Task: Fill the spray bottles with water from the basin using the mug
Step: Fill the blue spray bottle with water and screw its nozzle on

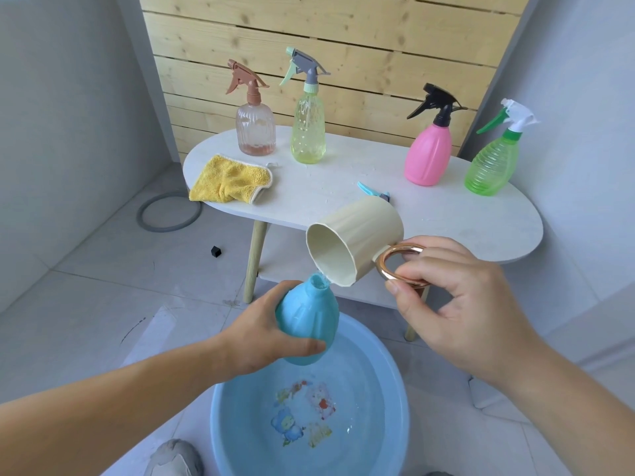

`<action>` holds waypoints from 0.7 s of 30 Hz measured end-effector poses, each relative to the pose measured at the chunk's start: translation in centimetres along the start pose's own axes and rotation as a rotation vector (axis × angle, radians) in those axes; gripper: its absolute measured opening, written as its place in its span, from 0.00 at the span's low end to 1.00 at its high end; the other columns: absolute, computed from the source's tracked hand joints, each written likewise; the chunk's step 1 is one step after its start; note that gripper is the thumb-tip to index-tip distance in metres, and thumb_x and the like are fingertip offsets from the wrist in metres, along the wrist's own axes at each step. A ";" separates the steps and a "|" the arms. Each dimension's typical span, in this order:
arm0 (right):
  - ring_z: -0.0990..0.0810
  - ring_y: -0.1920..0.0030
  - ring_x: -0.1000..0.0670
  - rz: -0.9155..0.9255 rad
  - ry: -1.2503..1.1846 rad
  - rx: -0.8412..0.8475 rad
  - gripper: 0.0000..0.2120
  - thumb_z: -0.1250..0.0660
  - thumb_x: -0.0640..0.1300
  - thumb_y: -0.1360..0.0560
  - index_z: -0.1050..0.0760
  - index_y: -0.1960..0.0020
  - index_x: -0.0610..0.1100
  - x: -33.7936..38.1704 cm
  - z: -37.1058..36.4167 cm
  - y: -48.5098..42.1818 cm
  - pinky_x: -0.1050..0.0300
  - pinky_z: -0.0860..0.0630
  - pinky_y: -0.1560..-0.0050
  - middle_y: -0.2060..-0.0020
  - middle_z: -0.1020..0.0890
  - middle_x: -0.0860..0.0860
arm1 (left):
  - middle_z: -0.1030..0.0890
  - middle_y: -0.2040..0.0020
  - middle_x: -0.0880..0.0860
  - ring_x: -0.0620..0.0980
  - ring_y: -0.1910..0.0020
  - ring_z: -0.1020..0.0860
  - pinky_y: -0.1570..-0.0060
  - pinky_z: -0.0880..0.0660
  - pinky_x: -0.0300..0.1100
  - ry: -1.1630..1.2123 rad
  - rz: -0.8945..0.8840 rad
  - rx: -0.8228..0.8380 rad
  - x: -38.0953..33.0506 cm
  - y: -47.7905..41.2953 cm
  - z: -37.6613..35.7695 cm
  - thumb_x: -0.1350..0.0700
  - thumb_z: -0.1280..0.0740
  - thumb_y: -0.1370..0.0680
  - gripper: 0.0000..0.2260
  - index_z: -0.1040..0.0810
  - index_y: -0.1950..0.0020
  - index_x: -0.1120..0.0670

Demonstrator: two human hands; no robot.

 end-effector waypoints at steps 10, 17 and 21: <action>0.21 0.44 0.45 0.134 0.120 0.004 0.08 0.34 0.43 0.26 0.20 0.62 0.43 0.3 -0.3 0.2 0.57 0.25 0.40 0.69 0.24 0.51 | 0.17 0.45 0.44 0.47 0.46 0.16 0.48 0.15 0.46 -0.002 0.004 0.001 0.1 -0.1 0.0 0.46 0.17 0.38 0.36 0.26 0.33 0.36; 0.21 0.44 0.41 0.232 0.202 -0.026 0.09 0.33 0.40 0.27 0.22 0.65 0.39 -0.4 -0.1 0.1 0.57 0.26 0.39 0.70 0.26 0.48 | 0.17 0.46 0.43 0.45 0.47 0.16 0.48 0.16 0.45 -0.006 -0.001 -0.013 -0.2 -0.6 -0.1 0.50 0.16 0.36 0.34 0.26 0.35 0.35; 0.20 0.44 0.45 0.202 0.158 -0.040 0.08 0.33 0.40 0.28 0.23 0.66 0.40 -1.2 0.2 -0.3 0.60 0.26 0.41 0.69 0.25 0.52 | 0.17 0.48 0.43 0.44 0.49 0.16 0.50 0.16 0.43 -0.004 -0.013 -0.014 -0.8 -1.0 -0.3 0.55 0.16 0.32 0.31 0.25 0.36 0.37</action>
Point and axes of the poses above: each hand's wrist, its own y-axis away from the middle knuckle, its own z-axis out of the back of the hand, x = y × z, the point moved 8 cm from there along -y, towards the middle knuckle
